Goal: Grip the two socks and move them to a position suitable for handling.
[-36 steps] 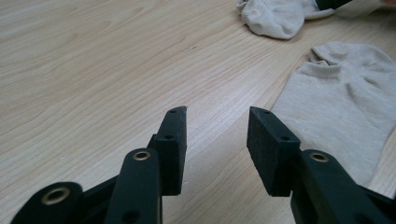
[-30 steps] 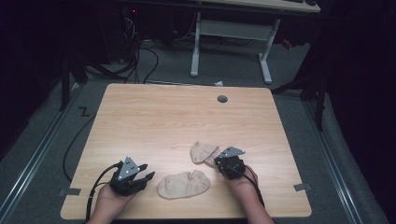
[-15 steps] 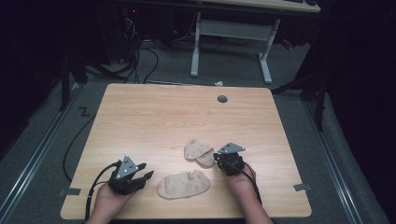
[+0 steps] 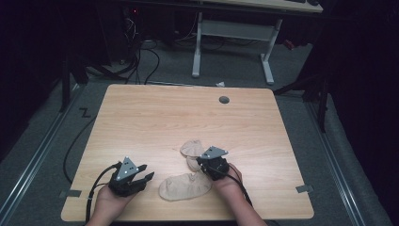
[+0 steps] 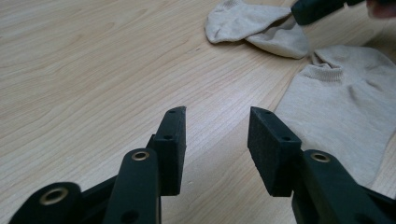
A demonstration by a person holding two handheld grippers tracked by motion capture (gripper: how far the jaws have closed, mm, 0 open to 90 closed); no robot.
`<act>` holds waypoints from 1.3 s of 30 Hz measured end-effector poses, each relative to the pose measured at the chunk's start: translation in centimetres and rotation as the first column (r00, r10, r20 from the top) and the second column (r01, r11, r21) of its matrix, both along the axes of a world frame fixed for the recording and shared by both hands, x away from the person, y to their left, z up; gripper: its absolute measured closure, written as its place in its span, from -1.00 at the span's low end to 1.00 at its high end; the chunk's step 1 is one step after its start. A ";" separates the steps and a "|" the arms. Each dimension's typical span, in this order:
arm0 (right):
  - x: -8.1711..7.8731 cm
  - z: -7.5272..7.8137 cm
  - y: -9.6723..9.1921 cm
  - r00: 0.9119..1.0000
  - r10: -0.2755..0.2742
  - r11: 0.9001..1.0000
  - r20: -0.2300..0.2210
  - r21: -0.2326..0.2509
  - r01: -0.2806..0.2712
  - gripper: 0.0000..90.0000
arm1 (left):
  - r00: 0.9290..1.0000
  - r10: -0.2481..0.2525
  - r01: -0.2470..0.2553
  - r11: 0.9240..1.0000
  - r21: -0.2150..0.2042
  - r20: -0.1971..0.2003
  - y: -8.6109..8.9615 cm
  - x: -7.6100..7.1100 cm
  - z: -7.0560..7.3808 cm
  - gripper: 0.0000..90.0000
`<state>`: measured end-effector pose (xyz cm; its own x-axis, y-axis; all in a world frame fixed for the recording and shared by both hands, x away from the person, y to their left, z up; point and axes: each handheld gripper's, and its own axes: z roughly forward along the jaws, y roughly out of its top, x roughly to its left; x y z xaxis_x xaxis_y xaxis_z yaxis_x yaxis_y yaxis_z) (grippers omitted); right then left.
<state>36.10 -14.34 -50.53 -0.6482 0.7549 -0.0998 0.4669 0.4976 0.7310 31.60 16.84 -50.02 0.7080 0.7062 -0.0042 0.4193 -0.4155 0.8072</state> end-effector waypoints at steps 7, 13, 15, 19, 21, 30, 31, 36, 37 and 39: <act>3.7 -0.7 -0.6 0.994 -0.109 0.993 -0.012 -0.035 0.109 0.91 | 1.000 0.003 -0.003 1.000 -0.010 0.001 0.5 -0.2 0.1 0.28; 2.5 -1.7 -1.8 0.993 -0.121 0.989 -0.012 -0.090 0.119 0.88 | 1.000 0.004 -0.004 1.000 -0.016 0.003 0.7 -0.1 0.3 0.28; 1.8 -1.7 -2.5 0.991 -0.132 0.987 -0.009 -0.094 0.130 0.88 | 1.000 0.003 -0.003 1.000 -0.016 0.003 0.5 -0.1 0.3 0.28; 0.1 -1.6 -4.2 0.987 -0.158 0.983 -0.010 -0.095 0.156 0.85 | 1.000 -0.002 0.002 1.000 -0.012 0.003 0.3 -0.2 0.3 0.28; -0.6 -1.5 -5.0 0.985 -0.169 0.982 -0.017 -0.087 0.167 0.82 | 1.000 -0.003 0.003 1.000 -0.009 0.001 0.2 -0.1 0.2 0.28; -2.1 -0.5 -5.4 0.987 -0.159 0.987 -0.004 -0.023 0.159 0.70 | 1.000 -0.002 0.002 1.000 -0.010 -0.004 0.1 0.1 0.2 0.27; -2.1 -0.5 -5.4 0.987 -0.159 0.987 -0.004 -0.023 0.159 0.70 | 1.000 0.000 0.000 1.000 -0.014 -0.005 0.1 0.2 0.2 0.27; -1.7 -1.5 -4.4 0.989 -0.142 0.989 -0.046 -0.052 0.140 0.74 | 1.000 -0.001 0.001 1.000 -0.013 0.000 0.2 0.0 0.3 0.28; -1.0 -1.6 -3.7 0.987 -0.153 0.987 -0.041 -0.051 0.151 0.74 | 1.000 0.000 0.000 1.000 -0.014 0.004 0.2 0.0 0.3 0.27; -0.6 -1.6 -3.4 0.987 -0.155 0.987 -0.036 -0.054 0.153 0.74 | 1.000 -0.002 0.002 1.000 -0.016 0.004 0.3 -0.1 0.4 0.28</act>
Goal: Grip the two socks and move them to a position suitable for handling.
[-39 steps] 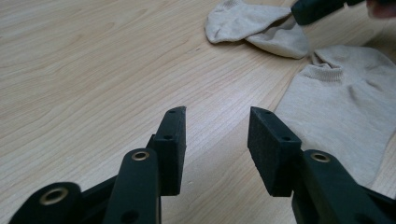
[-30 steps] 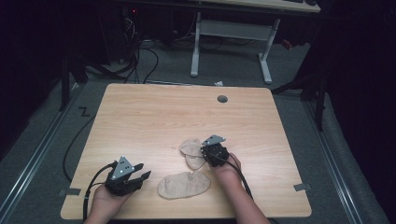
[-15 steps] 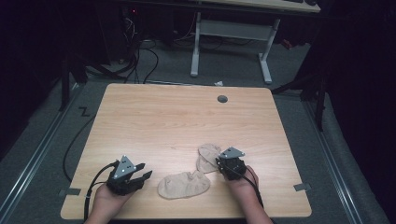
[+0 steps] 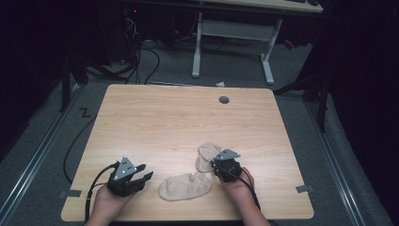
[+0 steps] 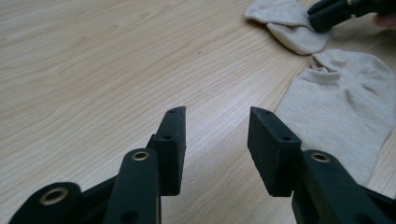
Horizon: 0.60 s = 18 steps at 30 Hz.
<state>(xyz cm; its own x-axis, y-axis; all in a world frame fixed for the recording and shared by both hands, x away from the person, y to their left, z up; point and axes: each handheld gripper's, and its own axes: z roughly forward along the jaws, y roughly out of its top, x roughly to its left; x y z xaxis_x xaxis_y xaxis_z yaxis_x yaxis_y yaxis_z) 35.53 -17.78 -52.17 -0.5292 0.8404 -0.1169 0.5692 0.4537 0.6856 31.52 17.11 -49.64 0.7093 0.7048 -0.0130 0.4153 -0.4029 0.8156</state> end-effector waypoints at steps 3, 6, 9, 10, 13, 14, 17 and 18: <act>1.5 -0.1 1.2 1.000 -0.007 1.000 0.003 -0.004 0.007 0.75 | 0.998 -0.048 0.047 0.999 -0.010 -0.044 -0.6 -0.1 -0.3 0.30; 1.9 -0.1 1.5 1.000 -0.008 1.000 0.005 -0.012 0.008 0.75 | 0.992 -0.112 0.113 0.993 0.018 -0.065 -1.8 -0.6 -0.6 0.34; 2.1 0.0 1.6 1.000 -0.011 1.000 0.004 -0.013 0.012 0.72 | 0.974 -0.212 0.215 0.976 0.034 -0.083 -3.5 -1.6 -0.8 0.44; 2.1 0.0 1.6 1.000 -0.013 1.000 0.003 -0.013 0.013 0.72 | 0.966 -0.242 0.248 0.967 0.064 -0.093 -4.2 -2.0 -1.2 0.44; 2.0 -0.1 1.1 1.000 0.008 1.000 0.006 -0.008 -0.007 0.71 | 0.963 -0.238 0.257 0.953 0.159 -0.127 -5.1 -2.0 -2.5 0.48; 2.0 -0.1 1.1 1.000 0.008 1.000 0.006 -0.008 -0.007 0.71 | 0.964 -0.232 0.250 0.958 0.140 -0.129 -5.0 -1.8 -2.6 0.48; 2.0 -0.1 0.8 1.000 0.000 1.000 0.004 -0.006 0.000 0.70 | 0.970 -0.204 0.221 0.966 0.135 -0.129 -4.8 -1.5 -2.6 0.49; 2.0 0.0 0.7 1.000 -0.006 1.000 0.001 -0.009 0.006 0.68 | 0.971 -0.202 0.218 0.967 0.134 -0.125 -4.8 -1.5 -2.6 0.48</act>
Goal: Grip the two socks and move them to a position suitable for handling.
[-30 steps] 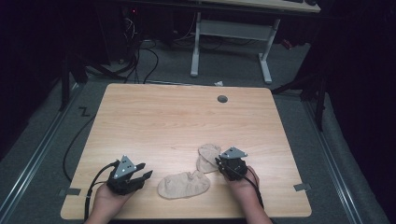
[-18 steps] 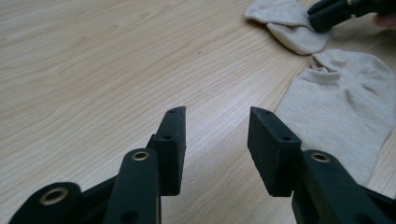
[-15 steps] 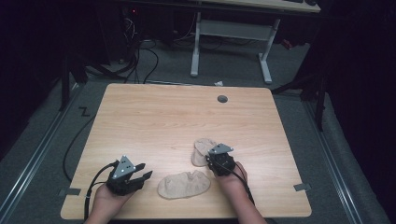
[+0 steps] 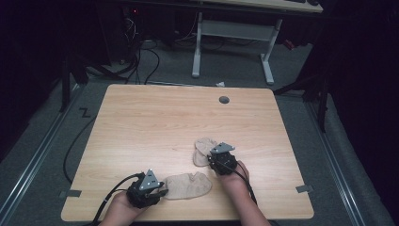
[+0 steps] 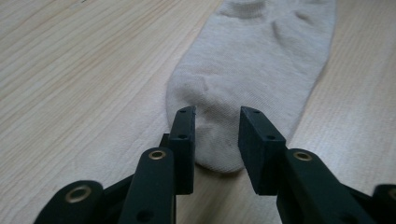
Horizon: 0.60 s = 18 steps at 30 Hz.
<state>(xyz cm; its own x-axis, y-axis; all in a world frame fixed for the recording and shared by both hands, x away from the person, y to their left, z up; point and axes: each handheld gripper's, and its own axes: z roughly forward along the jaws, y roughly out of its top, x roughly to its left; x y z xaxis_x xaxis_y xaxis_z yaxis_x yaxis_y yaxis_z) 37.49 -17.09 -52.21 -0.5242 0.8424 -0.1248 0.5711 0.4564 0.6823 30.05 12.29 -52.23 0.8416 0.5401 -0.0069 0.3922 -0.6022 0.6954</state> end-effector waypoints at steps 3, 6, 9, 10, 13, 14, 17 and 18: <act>-0.1 0.3 -0.2 1.000 -0.013 1.000 0.015 0.013 0.013 0.65 | 1.000 0.015 -0.015 0.999 -0.034 0.019 0.2 -0.1 0.5 0.41; 0.2 1.5 0.4 0.999 0.000 0.999 0.041 0.041 -0.001 0.60 | 0.999 0.032 -0.029 0.995 -0.099 0.035 0.5 -0.3 1.1 0.36; 0.8 1.9 1.1 0.999 0.016 0.999 0.040 0.035 -0.018 0.59 | 0.997 0.063 -0.058 0.992 -0.114 0.033 0.7 -0.4 1.1 0.34; 1.2 2.1 1.6 0.999 0.022 0.999 0.041 0.039 -0.024 0.59 | 0.997 0.080 -0.077 0.989 -0.128 0.021 0.7 -0.4 1.0 0.32; 2.5 2.3 3.0 0.999 0.026 0.999 0.034 0.032 -0.027 0.54 | 0.996 0.062 -0.058 0.996 -0.071 0.056 1.5 0.3 1.1 0.32; 3.1 2.2 3.4 1.000 0.022 0.999 0.022 0.030 -0.023 0.50 | 0.996 0.066 -0.062 0.995 -0.073 0.057 1.6 0.3 1.1 0.32; 4.6 1.7 4.1 1.000 0.010 1.000 -0.019 0.019 -0.010 0.37 | 0.996 0.071 -0.066 0.995 -0.081 0.058 1.9 0.3 1.2 0.31; 5.0 1.4 4.2 0.999 0.006 1.000 -0.036 0.016 -0.005 0.33 | 0.996 0.072 -0.067 0.995 -0.080 0.060 2.0 0.3 1.3 0.31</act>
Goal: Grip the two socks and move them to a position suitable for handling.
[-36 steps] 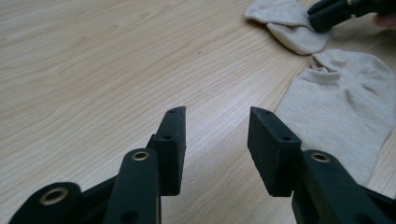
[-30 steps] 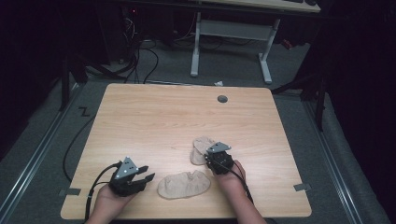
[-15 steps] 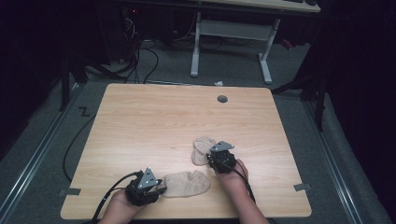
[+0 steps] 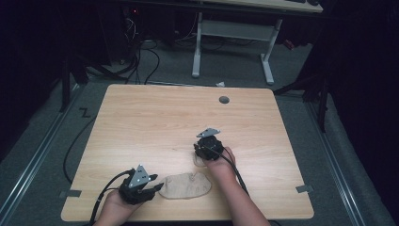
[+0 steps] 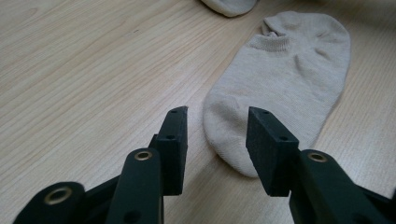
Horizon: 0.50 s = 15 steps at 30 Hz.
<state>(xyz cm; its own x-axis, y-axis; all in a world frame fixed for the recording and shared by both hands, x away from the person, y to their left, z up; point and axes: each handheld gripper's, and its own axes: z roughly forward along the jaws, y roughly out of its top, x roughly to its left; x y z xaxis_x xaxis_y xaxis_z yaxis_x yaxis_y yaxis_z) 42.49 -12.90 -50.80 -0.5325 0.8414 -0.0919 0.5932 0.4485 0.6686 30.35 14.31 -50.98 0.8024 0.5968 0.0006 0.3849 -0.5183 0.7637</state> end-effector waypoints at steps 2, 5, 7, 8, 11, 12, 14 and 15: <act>0.5 -0.5 0.0 1.000 -0.015 1.000 -0.023 -0.009 0.015 0.30 | 1.000 0.001 -0.001 1.000 -0.003 0.001 0.2 0.0 0.1 0.31; 0.8 -1.2 -0.1 0.999 -0.024 1.000 -0.034 -0.017 0.023 0.31 | 1.000 0.007 -0.007 1.000 -0.011 -0.001 0.4 0.1 0.2 0.31; 0.8 -1.1 -0.1 0.999 -0.023 0.999 -0.032 -0.023 0.023 0.40 | 1.000 0.009 -0.009 1.000 -0.017 -0.003 0.5 0.1 0.2 0.31; 0.8 -1.1 -0.1 0.999 -0.021 0.999 -0.026 -0.030 0.020 0.45 | 1.000 0.009 -0.009 1.000 -0.016 -0.002 0.5 0.1 0.2 0.31; 0.8 -1.1 -0.2 0.999 -0.027 0.999 -0.022 -0.041 0.026 0.69 | 1.000 0.005 -0.005 1.000 -0.014 -0.001 0.3 0.0 0.2 0.31; 0.8 -1.1 -0.2 0.999 -0.027 0.999 -0.022 -0.041 0.026 0.69 | 1.000 0.005 -0.005 1.000 -0.014 -0.001 0.3 0.0 0.2 0.31; 0.7 -1.1 -0.1 1.000 -0.026 0.998 -0.011 -0.061 0.026 0.80 | 1.000 0.003 -0.003 1.000 -0.010 -0.001 0.2 -0.1 0.2 0.31; 0.6 -1.2 -0.1 1.000 -0.021 0.997 0.000 -0.074 0.021 0.82 | 1.000 0.003 -0.003 1.000 -0.009 -0.003 0.2 -0.1 0.2 0.31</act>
<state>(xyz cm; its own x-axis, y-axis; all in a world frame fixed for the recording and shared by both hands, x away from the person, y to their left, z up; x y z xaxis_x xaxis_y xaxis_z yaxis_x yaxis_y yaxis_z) 43.12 -12.99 -51.95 -0.5151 0.8432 -0.1540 0.6035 0.4844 0.6334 30.27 14.52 -50.77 0.8007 0.5991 -0.0066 0.3883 -0.5106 0.7672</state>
